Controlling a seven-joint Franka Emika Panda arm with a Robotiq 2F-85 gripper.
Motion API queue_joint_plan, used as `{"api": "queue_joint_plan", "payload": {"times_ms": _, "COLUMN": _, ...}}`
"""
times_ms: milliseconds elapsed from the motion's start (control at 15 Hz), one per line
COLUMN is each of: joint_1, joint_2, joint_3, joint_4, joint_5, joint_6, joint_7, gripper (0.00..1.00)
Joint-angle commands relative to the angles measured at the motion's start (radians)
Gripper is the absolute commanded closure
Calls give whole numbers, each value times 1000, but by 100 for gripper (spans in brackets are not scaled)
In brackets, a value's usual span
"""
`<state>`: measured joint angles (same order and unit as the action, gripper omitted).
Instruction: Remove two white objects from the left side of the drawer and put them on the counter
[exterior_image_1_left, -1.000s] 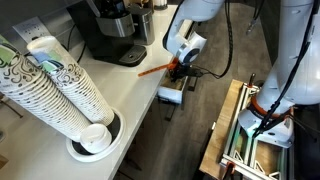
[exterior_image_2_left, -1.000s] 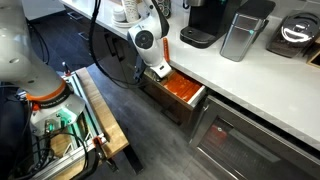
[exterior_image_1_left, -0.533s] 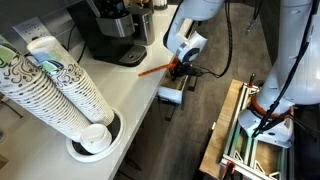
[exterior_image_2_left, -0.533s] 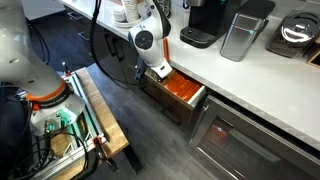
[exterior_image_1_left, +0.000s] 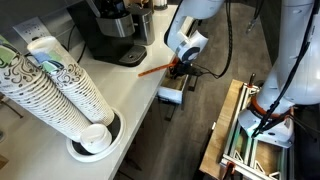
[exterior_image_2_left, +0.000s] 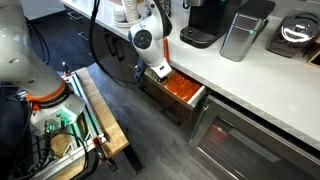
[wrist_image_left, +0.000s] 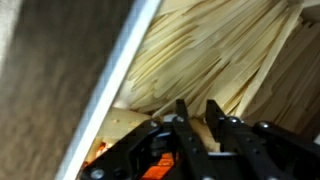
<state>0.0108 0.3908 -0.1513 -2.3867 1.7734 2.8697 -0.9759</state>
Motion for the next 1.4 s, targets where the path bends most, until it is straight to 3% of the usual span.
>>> {"api": "queue_joint_plan", "payload": {"times_ms": 0, "joint_1": 5, "joint_2": 0, "joint_3": 9, "joint_4": -5, "joint_5": 58, "joint_6": 16, "joint_7": 50, "gripper": 41}}
{"api": "queue_joint_plan", "payload": {"times_ms": 333, "joint_1": 5, "joint_2": 7, "joint_3": 13, "joint_4": -13, "joint_5": 89, "joint_6": 32, "joint_7": 97, "gripper": 8}}
{"api": "queue_joint_plan", "payload": {"times_ms": 467, "joint_1": 4, "joint_2": 9, "joint_3": 15, "joint_4": -18, "joint_5": 86, "joint_6": 32, "joint_7": 118, "gripper": 14}}
{"api": "queue_joint_plan", "payload": {"times_ms": 600, "joint_1": 4, "joint_2": 12, "joint_3": 16, "joint_4": -18, "joint_5": 75, "joint_6": 31, "joint_7": 142, "gripper": 39}}
{"api": "queue_joint_plan", "payload": {"times_ms": 733, "joint_1": 3, "joint_2": 14, "joint_3": 18, "joint_4": -19, "joint_5": 65, "joint_6": 33, "joint_7": 165, "gripper": 50}}
{"api": "queue_joint_plan", "payload": {"times_ms": 1067, "joint_1": -1, "joint_2": 36, "joint_3": 38, "joint_4": -23, "joint_5": 9, "joint_6": 32, "joint_7": 265, "gripper": 32}}
{"api": "queue_joint_plan", "payload": {"times_ms": 1200, "joint_1": -6, "joint_2": 51, "joint_3": 50, "joint_4": -31, "joint_5": -25, "joint_6": 30, "joint_7": 337, "gripper": 30}}
{"api": "queue_joint_plan", "payload": {"times_ms": 1333, "joint_1": -9, "joint_2": 60, "joint_3": 49, "joint_4": -35, "joint_5": -48, "joint_6": 26, "joint_7": 385, "gripper": 46}}
